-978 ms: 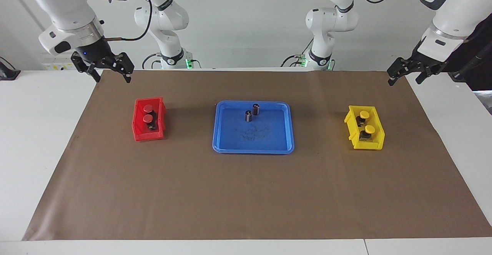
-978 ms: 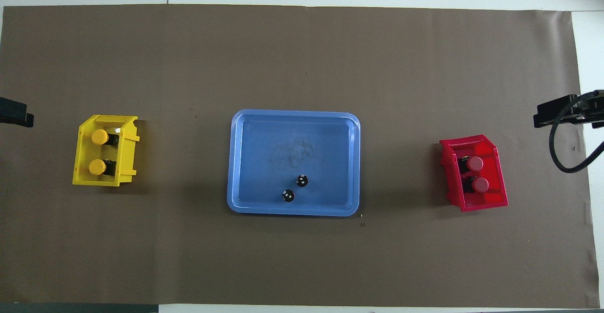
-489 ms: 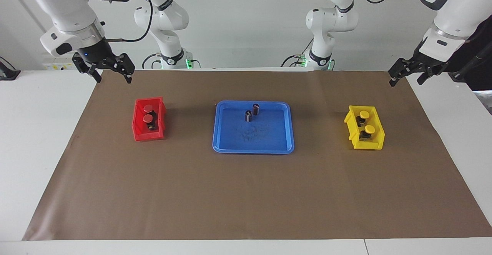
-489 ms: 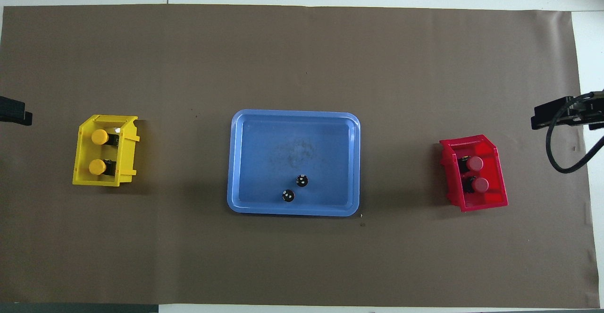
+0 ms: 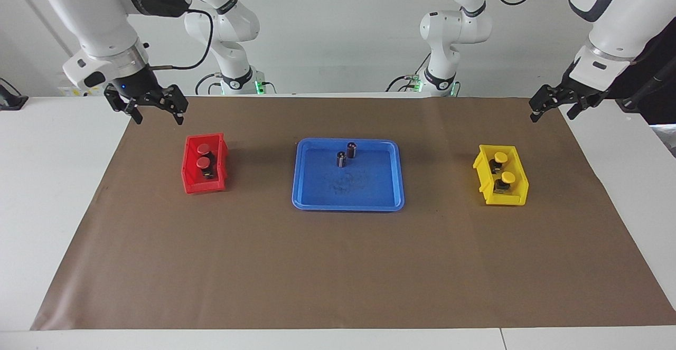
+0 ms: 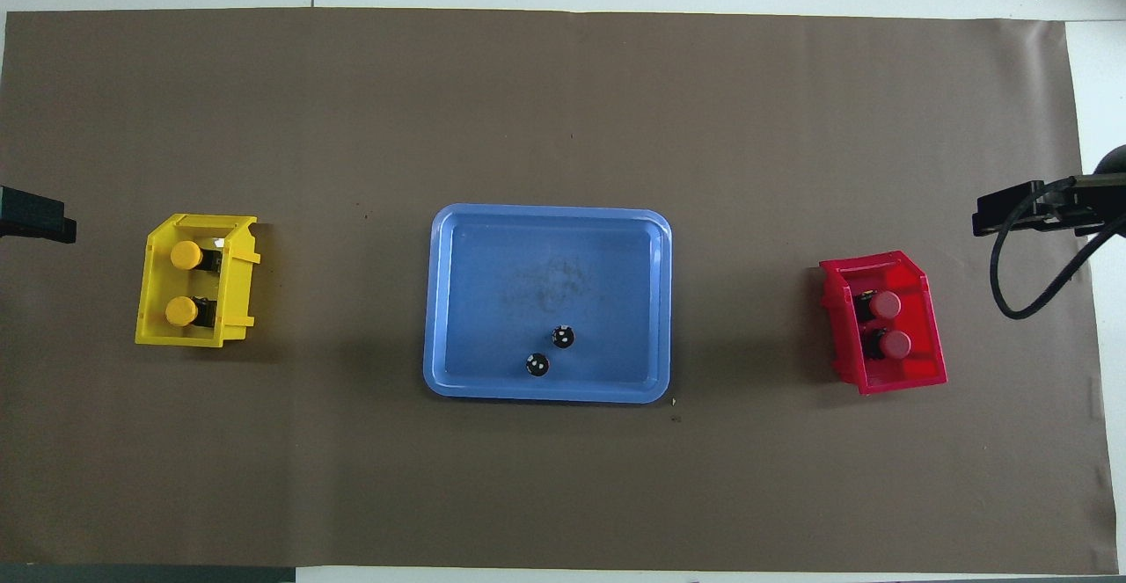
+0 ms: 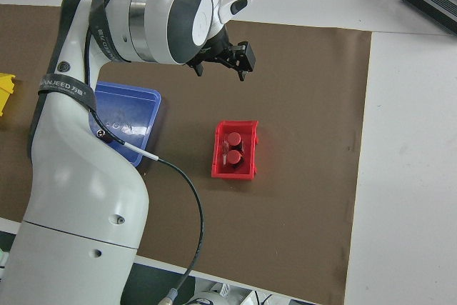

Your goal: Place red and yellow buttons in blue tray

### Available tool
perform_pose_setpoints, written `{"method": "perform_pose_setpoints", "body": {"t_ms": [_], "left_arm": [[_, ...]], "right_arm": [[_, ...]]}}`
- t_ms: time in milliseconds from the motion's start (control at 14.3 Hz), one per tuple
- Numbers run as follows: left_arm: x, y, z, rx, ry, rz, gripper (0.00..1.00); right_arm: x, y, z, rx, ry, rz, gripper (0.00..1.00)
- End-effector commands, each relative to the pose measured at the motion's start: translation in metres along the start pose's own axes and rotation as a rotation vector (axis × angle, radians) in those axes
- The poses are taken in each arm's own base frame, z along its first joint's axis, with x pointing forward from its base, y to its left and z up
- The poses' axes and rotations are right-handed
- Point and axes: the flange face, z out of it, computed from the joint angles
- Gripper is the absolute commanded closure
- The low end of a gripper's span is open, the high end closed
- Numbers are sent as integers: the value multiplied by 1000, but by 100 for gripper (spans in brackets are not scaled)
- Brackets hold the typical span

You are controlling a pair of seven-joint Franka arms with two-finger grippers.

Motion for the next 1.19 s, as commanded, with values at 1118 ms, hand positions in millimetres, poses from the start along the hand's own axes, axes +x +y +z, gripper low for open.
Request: {"method": "perform_pose_setpoints", "body": {"t_ms": [1118], "left_arm": [[-16, -7, 149, 3, 7, -21, 21]], "right_arm": [[-33, -10, 197, 42, -2, -138, 36]]}}
